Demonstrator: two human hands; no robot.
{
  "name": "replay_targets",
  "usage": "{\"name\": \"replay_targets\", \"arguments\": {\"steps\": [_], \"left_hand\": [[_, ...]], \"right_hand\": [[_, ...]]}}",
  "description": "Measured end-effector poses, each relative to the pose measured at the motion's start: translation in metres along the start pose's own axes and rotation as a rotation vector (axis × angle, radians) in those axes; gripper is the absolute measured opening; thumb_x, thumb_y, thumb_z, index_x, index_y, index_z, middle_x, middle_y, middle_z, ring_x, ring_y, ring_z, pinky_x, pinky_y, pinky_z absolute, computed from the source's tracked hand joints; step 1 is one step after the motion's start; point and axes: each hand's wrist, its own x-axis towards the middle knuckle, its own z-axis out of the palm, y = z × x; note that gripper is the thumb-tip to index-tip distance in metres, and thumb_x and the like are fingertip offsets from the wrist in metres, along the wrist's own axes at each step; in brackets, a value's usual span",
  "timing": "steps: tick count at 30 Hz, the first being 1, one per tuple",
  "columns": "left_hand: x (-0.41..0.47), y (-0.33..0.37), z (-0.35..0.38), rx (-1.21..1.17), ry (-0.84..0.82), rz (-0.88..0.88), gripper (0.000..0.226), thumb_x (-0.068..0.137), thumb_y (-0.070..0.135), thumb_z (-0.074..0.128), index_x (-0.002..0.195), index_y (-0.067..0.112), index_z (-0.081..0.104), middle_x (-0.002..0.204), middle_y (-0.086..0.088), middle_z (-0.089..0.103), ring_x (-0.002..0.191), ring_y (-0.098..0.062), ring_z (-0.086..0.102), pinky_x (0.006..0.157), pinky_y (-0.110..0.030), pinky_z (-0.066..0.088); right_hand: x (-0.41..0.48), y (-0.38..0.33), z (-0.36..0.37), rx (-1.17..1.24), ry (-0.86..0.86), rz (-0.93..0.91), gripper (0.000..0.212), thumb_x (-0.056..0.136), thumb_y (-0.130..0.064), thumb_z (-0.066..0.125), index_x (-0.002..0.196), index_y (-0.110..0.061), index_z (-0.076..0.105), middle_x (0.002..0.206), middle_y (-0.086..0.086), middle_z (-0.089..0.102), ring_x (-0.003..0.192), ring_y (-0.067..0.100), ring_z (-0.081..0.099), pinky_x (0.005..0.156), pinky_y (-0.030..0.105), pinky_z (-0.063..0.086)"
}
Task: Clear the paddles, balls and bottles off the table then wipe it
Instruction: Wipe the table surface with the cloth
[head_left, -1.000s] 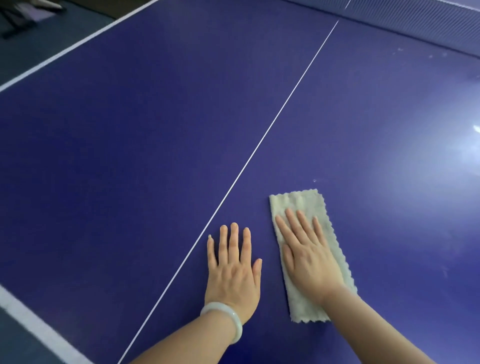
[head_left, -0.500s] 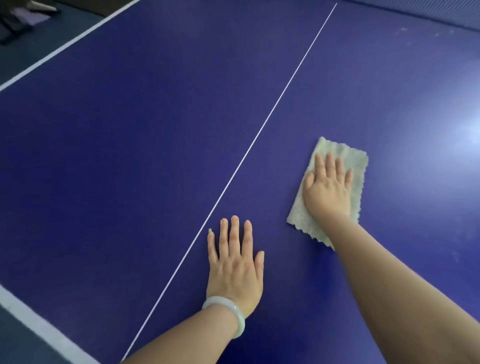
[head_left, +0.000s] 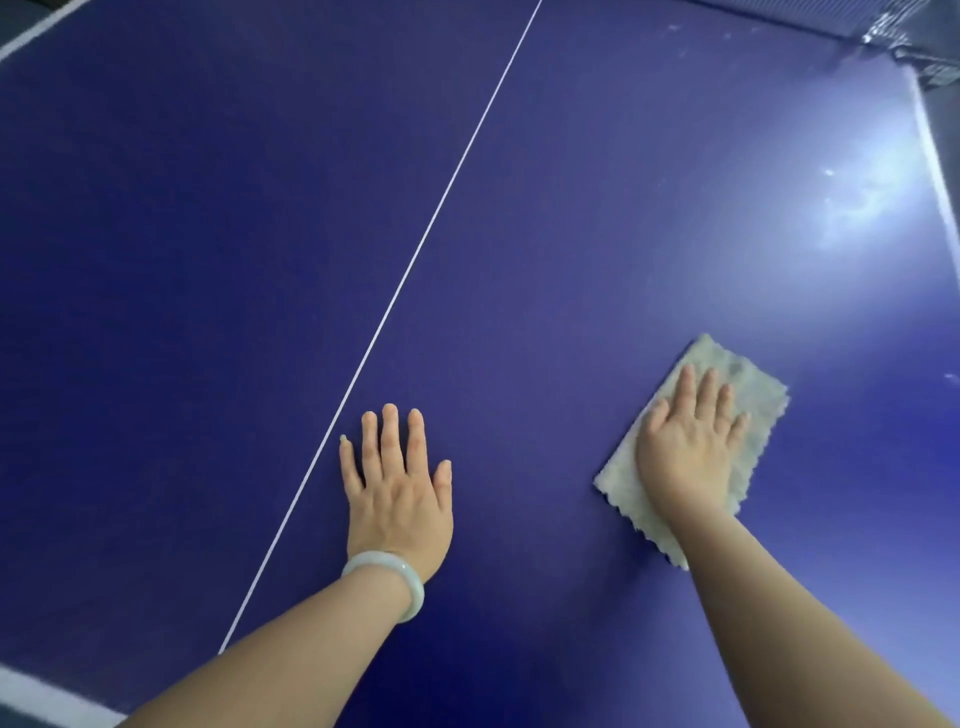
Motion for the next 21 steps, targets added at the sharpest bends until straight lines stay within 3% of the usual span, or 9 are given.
{"name": "replay_targets", "arguments": {"steps": [1,3,7,8,10,13,15,17,21], "left_hand": [[-0.001,0.0,0.0,0.006,-0.001,0.0,0.065,0.098,0.045,0.021,0.152,0.01,0.032,0.157,-0.017,0.03,0.148,-0.036,0.022,0.118,-0.058,0.018],[-0.001,0.001,-0.001,0.026,-0.001,0.006,0.062,0.101,0.043,0.02,0.153,0.01,0.03,0.158,-0.018,0.029,0.148,-0.036,0.021,0.119,-0.058,0.017],[-0.001,0.001,-0.002,0.021,-0.013,-0.006,0.066,0.099,0.045,0.016,0.154,0.011,0.026,0.16,-0.016,0.024,0.149,-0.035,0.017,0.119,-0.057,0.014],[-0.001,0.001,-0.002,0.017,-0.014,-0.007,0.067,0.098,0.046,0.016,0.154,0.012,0.026,0.16,-0.016,0.024,0.149,-0.035,0.016,0.119,-0.057,0.014],[-0.001,0.0,-0.001,0.018,-0.014,-0.01,0.066,0.099,0.046,0.017,0.155,0.012,0.024,0.16,-0.016,0.023,0.149,-0.035,0.016,0.119,-0.056,0.014],[-0.002,0.0,0.0,0.018,-0.012,-0.007,0.063,0.101,0.044,0.023,0.155,0.012,0.023,0.161,-0.015,0.022,0.149,-0.035,0.014,0.12,-0.056,0.013],[-0.001,-0.001,0.001,0.021,-0.009,-0.005,0.062,0.101,0.043,0.024,0.155,0.013,0.021,0.161,-0.015,0.021,0.15,-0.035,0.013,0.12,-0.056,0.012],[-0.001,-0.002,0.001,0.006,-0.001,-0.002,0.06,0.102,0.041,0.025,0.155,0.013,0.021,0.161,-0.015,0.021,0.15,-0.034,0.013,0.121,-0.055,0.011],[-0.003,-0.003,0.001,-0.02,0.0,0.003,0.059,0.102,0.04,0.027,0.155,0.014,0.022,0.161,-0.014,0.021,0.15,-0.033,0.013,0.121,-0.055,0.011]], "right_hand": [[-0.012,-0.002,0.003,0.001,0.014,0.081,0.059,0.102,-0.035,0.015,0.159,-0.022,0.003,0.166,0.004,0.001,0.153,0.024,-0.003,0.122,0.051,-0.002],[-0.052,-0.022,0.011,-0.003,0.061,0.014,0.062,0.1,-0.035,0.011,0.159,-0.018,0.005,0.166,0.007,0.003,0.153,0.027,0.0,0.122,0.052,-0.001],[-0.127,-0.026,0.019,-0.051,-0.058,-0.628,0.059,0.101,-0.034,0.023,0.159,-0.023,0.014,0.166,-0.001,0.006,0.153,0.02,-0.001,0.124,0.048,0.003],[-0.127,-0.01,0.016,-0.053,-0.076,-0.704,0.058,0.101,-0.032,0.026,0.158,-0.024,0.017,0.166,-0.003,0.008,0.153,0.018,0.001,0.124,0.047,0.004],[-0.111,0.03,0.009,-0.056,-0.034,-0.605,0.06,0.097,-0.032,0.028,0.157,-0.023,0.025,0.165,-0.003,0.014,0.153,0.019,0.01,0.123,0.047,0.008],[-0.088,0.065,0.002,-0.041,0.018,-0.096,0.066,0.094,-0.038,0.015,0.158,-0.023,0.015,0.166,-0.001,0.009,0.153,0.018,0.005,0.124,0.047,0.003],[-0.095,0.048,0.006,-0.003,0.03,0.102,0.067,0.094,-0.039,0.008,0.159,-0.021,0.007,0.166,0.003,0.006,0.153,0.022,0.001,0.123,0.049,0.001],[-0.124,0.022,0.011,0.02,0.06,0.041,0.065,0.095,-0.036,0.011,0.158,-0.019,0.008,0.165,0.006,0.01,0.153,0.024,0.004,0.123,0.051,0.004],[-0.192,0.036,0.013,-0.039,-0.042,-0.451,0.059,0.1,-0.033,0.021,0.158,-0.024,0.015,0.166,-0.003,0.009,0.153,0.017,0.001,0.123,0.048,0.008]]}}
